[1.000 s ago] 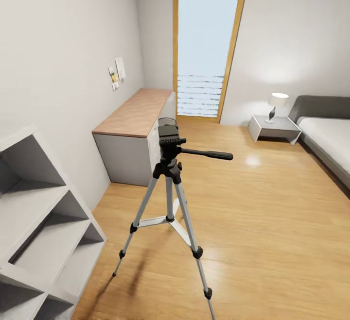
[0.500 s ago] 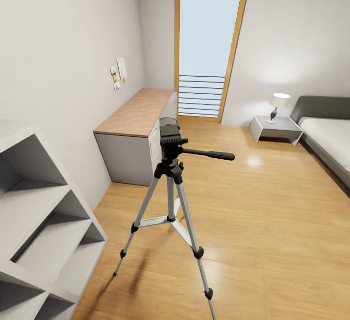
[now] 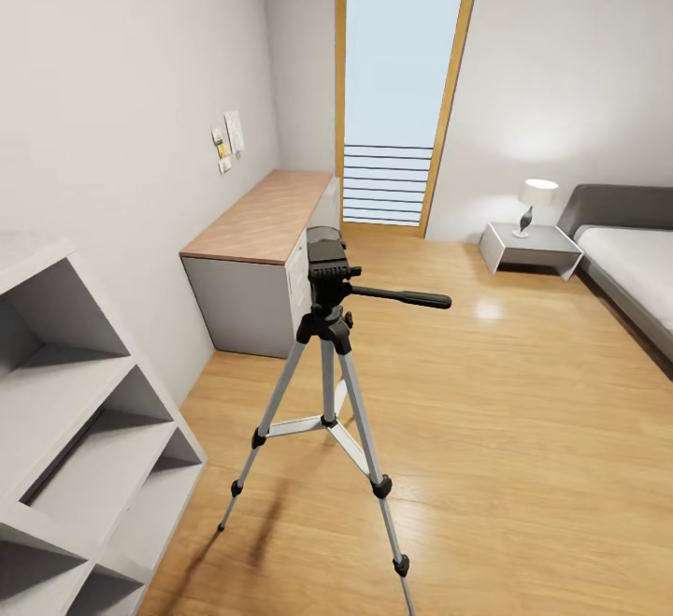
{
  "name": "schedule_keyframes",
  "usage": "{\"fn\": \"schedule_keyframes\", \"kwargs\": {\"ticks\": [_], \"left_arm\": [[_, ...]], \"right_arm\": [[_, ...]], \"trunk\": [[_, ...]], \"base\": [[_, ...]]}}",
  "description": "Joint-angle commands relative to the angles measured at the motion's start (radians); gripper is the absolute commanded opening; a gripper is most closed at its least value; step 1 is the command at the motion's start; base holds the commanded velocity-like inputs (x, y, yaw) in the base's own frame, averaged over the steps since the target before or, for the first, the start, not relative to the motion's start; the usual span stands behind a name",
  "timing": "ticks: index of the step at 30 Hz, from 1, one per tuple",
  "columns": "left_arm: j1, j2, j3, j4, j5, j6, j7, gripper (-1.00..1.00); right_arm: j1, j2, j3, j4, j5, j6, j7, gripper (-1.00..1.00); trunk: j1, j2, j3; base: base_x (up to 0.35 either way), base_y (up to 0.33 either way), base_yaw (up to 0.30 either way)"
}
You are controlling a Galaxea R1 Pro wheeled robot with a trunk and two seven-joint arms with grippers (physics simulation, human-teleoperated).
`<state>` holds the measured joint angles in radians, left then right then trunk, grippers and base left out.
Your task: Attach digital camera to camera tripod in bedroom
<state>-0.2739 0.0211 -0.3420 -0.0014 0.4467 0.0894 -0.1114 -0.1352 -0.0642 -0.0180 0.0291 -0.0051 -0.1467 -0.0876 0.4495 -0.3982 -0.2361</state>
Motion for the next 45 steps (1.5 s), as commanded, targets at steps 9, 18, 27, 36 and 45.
{"fn": "schedule_keyframes", "kwargs": {"ticks": [9, 18, 27, 36, 45], "left_arm": [[-0.001, 0.0, -0.008, 0.0, 0.009, 0.004, -0.005, -1.0], [-0.001, 0.0, -0.008, 0.0, 0.009, 0.004, -0.005, -1.0], [-0.001, 0.0, -0.008, 0.0, 0.009, 0.004, -0.004, -1.0], [-0.001, -0.002, -0.008, 0.0, 0.009, 0.004, -0.004, -1.0], [-0.001, -0.002, -0.008, 0.0, 0.009, 0.004, -0.004, -1.0]], "right_arm": [[-0.001, 0.001, -0.001, 0.003, 0.0, -0.005, -0.003, 1.0], [-0.001, 0.0, 0.0, 0.003, 0.001, -0.005, -0.002, 1.0], [-0.001, 0.001, 0.0, 0.003, 0.002, -0.005, 0.002, 1.0], [-0.001, 0.001, 0.0, 0.003, 0.006, -0.005, 0.002, 1.0], [-0.001, 0.0, 0.001, 0.003, 0.009, -0.005, 0.002, 1.0]], "trunk": [[0.0, -0.002, -0.002], [0.0, -0.002, -0.002], [0.0, -0.002, -0.002], [0.0, -0.002, -0.002], [0.0, -0.002, -0.002]], "base": [[0.0, 0.0, 0.0], [0.0, 0.0, 0.0], [0.0, 0.0, 0.0], [0.0, -0.043, 0.0], [0.0, -0.148, 0.0]]}}
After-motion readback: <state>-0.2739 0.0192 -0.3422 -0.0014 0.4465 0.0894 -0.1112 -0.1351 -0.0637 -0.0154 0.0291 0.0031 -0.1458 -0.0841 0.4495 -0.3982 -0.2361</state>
